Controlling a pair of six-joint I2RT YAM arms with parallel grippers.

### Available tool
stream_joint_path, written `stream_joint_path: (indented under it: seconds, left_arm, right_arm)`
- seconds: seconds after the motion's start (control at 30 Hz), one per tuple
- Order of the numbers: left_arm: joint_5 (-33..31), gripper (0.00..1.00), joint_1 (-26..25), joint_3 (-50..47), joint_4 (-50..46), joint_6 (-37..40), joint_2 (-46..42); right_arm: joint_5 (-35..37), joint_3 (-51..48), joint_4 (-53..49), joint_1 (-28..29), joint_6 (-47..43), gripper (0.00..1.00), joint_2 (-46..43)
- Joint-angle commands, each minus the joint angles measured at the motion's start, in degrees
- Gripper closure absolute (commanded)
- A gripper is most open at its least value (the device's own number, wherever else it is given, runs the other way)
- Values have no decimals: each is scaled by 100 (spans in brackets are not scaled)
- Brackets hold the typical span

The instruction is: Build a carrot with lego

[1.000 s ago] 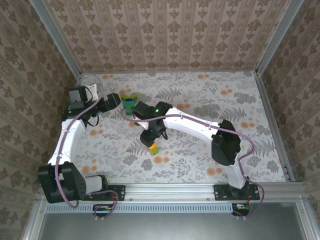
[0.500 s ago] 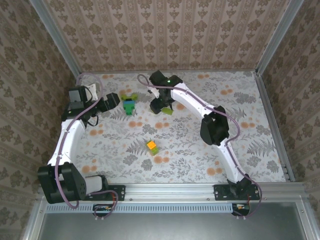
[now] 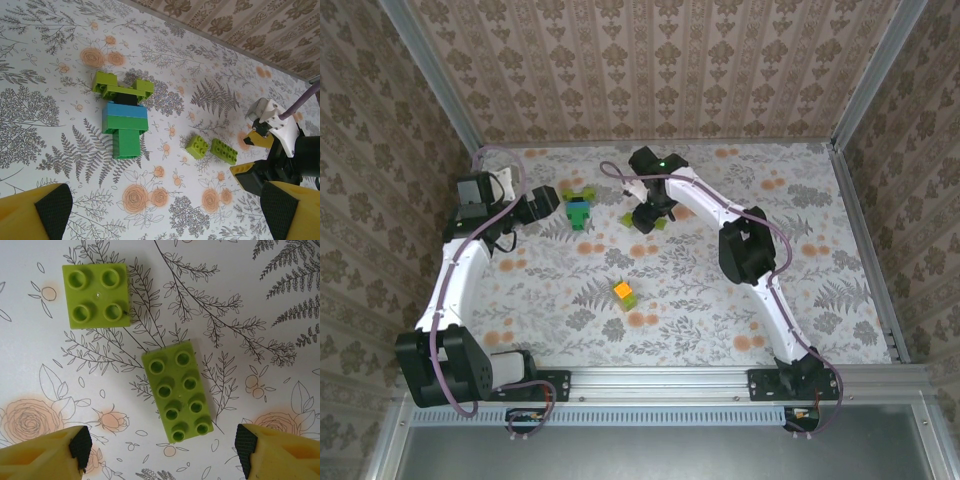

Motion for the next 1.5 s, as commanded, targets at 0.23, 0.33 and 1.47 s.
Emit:
stream_joint_path:
  seconds: [0.23, 0.33, 1.47]
  left_arm:
    - [109, 0, 31, 123, -56, 69, -23]
    - [115, 0, 39, 126, -62, 65, -6]
    - [93, 0, 7, 120, -72, 89, 13]
  right_arm:
    - [-202, 405, -233, -210, -430, 22, 690]
    - [-230, 413, -159, -245, -416, 22, 760]
    - [-607, -1536, 57, -1, 1747, 71, -1435]
